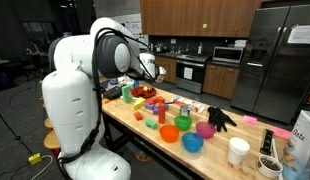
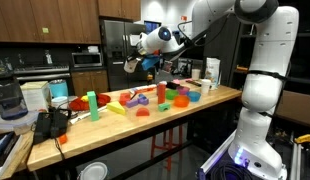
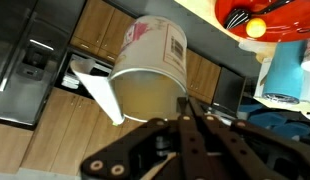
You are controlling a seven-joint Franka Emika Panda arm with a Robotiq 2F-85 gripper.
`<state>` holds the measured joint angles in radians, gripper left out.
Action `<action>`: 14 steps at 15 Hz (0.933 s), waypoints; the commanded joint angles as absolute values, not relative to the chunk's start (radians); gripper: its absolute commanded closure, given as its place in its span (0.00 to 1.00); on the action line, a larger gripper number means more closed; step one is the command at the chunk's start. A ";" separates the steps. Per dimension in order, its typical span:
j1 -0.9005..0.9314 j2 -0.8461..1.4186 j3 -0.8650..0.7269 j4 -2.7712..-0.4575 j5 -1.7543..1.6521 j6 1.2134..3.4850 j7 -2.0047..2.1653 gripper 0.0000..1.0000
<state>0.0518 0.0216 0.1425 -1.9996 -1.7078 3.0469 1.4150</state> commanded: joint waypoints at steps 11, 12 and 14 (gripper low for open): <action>0.119 0.069 0.213 -2.146 -2.172 2.730 2.056 0.99; 0.117 0.071 0.211 -2.152 -2.180 2.735 2.044 0.99; 0.117 0.075 0.211 -2.158 -2.213 2.722 2.036 0.99</action>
<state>0.1220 0.0827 0.2134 -2.1466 -2.1463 2.7140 2.0046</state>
